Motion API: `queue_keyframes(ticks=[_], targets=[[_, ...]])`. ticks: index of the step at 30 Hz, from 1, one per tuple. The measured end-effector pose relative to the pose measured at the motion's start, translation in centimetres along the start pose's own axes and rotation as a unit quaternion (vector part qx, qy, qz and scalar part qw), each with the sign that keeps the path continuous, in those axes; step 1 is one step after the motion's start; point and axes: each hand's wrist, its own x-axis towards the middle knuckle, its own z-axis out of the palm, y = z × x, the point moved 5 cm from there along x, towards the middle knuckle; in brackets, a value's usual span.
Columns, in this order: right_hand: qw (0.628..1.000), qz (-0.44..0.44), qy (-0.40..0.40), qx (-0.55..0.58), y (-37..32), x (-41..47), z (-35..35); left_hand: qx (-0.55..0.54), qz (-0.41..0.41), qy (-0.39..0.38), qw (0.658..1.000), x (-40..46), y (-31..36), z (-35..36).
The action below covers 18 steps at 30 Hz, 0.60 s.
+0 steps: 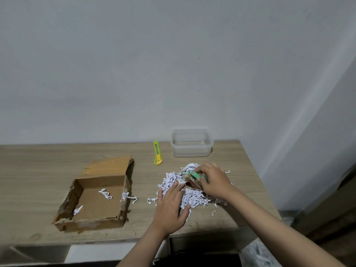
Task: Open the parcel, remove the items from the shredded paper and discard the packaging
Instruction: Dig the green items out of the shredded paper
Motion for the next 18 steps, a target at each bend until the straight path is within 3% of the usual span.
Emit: queue_keyframes(ticks=[10, 18], targets=[[0.996, -0.017, 0.057, 0.069, -0.9, -0.9, -2.0, 0.034, 0.015, 0.030, 0.999, -0.1, 0.3, -0.6], [0.974, 0.011, 0.063, 0.219, -1.0, -1.3, -3.0, 0.064, -0.002, 0.025, 0.998, -0.3, 0.5, -1.1]])
